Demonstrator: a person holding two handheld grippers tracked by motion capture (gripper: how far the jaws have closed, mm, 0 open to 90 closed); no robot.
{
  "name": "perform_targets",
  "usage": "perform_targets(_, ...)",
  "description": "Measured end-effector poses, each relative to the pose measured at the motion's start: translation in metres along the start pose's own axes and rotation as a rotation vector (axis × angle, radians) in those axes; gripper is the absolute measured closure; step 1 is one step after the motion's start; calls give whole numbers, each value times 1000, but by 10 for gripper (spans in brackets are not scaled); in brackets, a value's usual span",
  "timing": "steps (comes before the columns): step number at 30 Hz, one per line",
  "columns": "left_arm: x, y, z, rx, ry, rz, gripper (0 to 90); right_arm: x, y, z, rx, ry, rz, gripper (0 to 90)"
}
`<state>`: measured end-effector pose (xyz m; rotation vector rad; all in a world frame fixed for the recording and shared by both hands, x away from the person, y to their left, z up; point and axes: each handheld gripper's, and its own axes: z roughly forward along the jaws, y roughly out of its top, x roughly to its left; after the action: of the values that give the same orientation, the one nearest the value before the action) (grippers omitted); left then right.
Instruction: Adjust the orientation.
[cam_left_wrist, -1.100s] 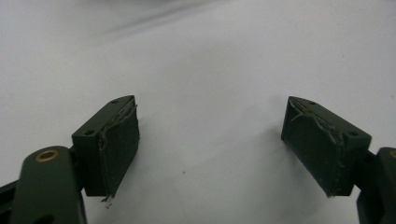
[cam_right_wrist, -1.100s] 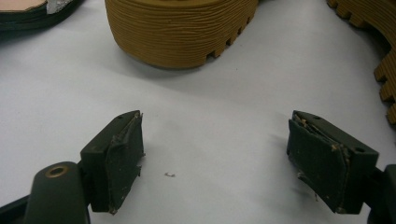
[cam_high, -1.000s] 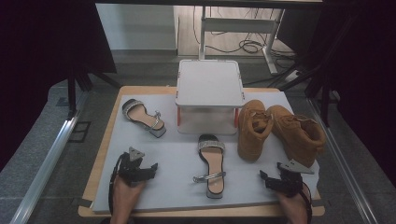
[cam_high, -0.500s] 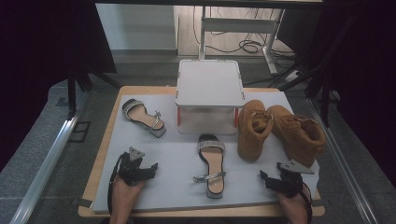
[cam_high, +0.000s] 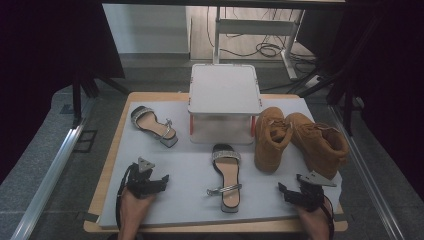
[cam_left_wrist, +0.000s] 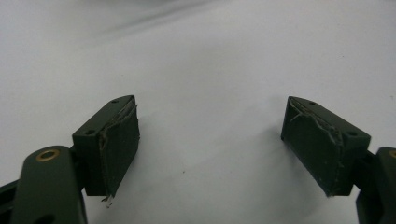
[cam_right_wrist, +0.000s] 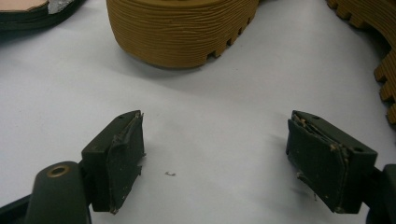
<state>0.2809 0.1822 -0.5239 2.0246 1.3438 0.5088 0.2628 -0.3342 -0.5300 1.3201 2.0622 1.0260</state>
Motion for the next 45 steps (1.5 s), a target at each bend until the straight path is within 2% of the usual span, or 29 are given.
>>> perform_targets(4,0,0,-1,-5,10,-13,216,0,0,0,0,0,0,202)
perform_targets(8,-1,1,-2,-15,-3,-21,242,0,0,0,-1,-2,0,203)
perform_targets(12,-5,3,-3,-32,7,-3,288,0,0,0,-1,-2,0,203)
perform_targets(21,-7,8,-6,-51,-37,-6,428,1,0,0,-2,-4,0,203)
perform_targets(25,-10,11,-5,-51,-37,5,484,1,0,0,-2,-4,0,203)
perform_targets(31,-10,15,-5,-58,-55,-8,536,1,0,0,-3,-6,-1,203)
perform_targets(36,-12,18,-4,-56,-61,4,583,1,0,0,-3,-6,-1,203)
perform_targets(39,-14,20,-2,-42,-34,36,625,1,0,0,-3,-7,-1,203)
perform_targets(45,-15,24,1,-48,-39,56,684,1,0,0,-4,-8,0,203)
